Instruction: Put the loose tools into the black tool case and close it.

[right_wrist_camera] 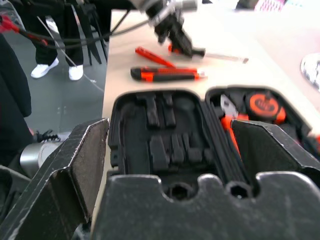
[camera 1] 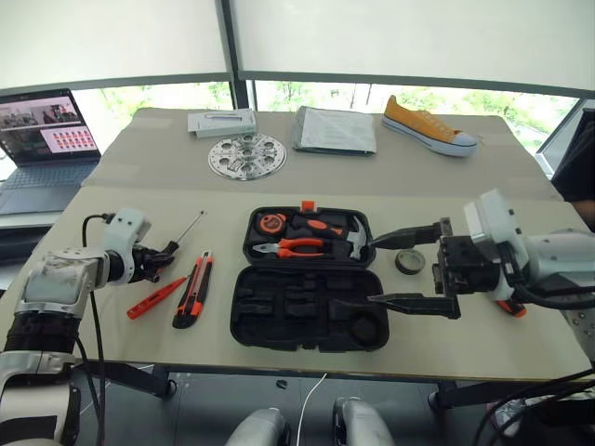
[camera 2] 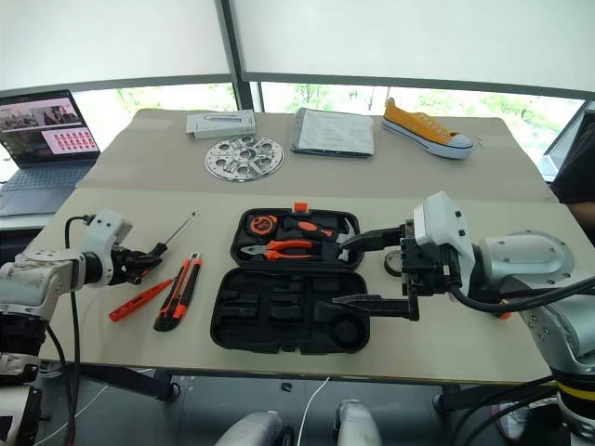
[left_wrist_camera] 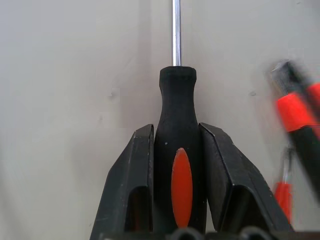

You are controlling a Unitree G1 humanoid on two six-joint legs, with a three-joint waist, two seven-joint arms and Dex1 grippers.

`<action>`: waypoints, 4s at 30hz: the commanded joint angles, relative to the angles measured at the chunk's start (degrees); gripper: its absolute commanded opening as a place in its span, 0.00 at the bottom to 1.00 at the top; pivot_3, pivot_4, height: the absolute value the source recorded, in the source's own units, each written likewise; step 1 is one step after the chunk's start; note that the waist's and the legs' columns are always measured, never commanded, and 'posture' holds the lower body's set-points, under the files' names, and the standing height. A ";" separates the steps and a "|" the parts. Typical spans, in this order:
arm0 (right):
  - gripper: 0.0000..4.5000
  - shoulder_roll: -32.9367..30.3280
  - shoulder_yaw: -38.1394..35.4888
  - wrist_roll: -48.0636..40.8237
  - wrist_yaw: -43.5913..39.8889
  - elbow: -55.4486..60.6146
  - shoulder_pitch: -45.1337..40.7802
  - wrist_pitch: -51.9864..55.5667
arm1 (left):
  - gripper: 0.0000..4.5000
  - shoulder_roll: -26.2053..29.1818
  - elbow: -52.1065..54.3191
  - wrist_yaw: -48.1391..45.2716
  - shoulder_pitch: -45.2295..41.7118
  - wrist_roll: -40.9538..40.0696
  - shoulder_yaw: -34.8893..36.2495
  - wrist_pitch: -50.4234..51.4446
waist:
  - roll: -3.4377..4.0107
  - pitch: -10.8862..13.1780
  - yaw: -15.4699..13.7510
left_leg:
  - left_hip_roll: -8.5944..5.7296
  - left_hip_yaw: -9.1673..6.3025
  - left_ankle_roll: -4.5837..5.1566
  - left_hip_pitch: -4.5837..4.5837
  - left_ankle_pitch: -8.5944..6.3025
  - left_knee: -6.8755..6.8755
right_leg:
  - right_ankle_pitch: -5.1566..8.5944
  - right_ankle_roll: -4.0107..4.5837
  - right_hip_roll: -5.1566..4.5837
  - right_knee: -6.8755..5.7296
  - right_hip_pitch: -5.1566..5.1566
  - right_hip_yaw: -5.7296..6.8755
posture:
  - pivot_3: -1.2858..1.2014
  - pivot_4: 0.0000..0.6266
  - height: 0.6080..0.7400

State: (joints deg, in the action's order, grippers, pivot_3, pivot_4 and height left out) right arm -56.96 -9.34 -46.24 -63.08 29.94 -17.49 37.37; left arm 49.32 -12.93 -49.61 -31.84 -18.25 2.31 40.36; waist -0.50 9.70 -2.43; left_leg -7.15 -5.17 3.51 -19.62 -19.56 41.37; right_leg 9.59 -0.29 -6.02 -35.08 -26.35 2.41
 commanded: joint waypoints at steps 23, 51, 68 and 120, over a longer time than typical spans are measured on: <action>1.00 1.60 -10.43 2.49 10.07 10.24 17.05 -1.22 | 0.19 -7.11 12.00 -23.97 -12.12 13.08 -26.67 -11.23 | -0.08 0.05 1.14 | -0.02 -0.02 0.09 -0.08 0.06 0.03 | -0.24 -0.03 0.15 0.15 0.02 -0.18 | 0.52 0.24 0.98; 1.00 2.83 -8.91 2.45 11.38 9.80 16.38 -1.42 | 0.01 -10.72 10.82 -24.47 -11.60 11.89 -24.12 -15.12 | -0.09 0.05 0.89 | -0.01 -0.05 0.10 -0.15 0.05 0.28 | -0.23 -0.03 0.16 0.11 0.04 -0.18 | 0.52 0.24 0.98; 1.00 3.96 -10.57 1.96 12.78 10.65 18.45 -0.93 | 0.01 -14.62 0.45 -22.96 -13.01 21.12 -28.95 -24.56 | -0.09 -0.07 -0.57 | -0.09 -0.05 0.19 0.27 0.01 0.32 | -0.29 -0.22 0.00 0.12 0.57 -0.20 | 0.52 0.24 0.98; 0.23 2.93 7.65 19.46 -4.96 -14.63 -4.64 -11.26 | 1.00 12.12 30.85 -36.24 10.13 -17.65 1.33 -4.76 | 0.04 0.01 2.94 | 0.48 0.84 0.07 0.53 0.06 -0.55 | -0.32 0.04 0.89 0.19 -0.14 -1.56 | 0.52 0.24 0.98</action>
State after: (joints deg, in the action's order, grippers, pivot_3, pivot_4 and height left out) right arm -53.96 -3.99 -27.53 -66.39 13.00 -21.52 26.09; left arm 60.51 16.58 -86.13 -21.74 -36.80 1.88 37.82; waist -0.46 9.72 0.51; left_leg -6.68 -4.35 3.59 -19.13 -19.50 40.83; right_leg 9.27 -0.25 -5.15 -34.89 -26.49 0.89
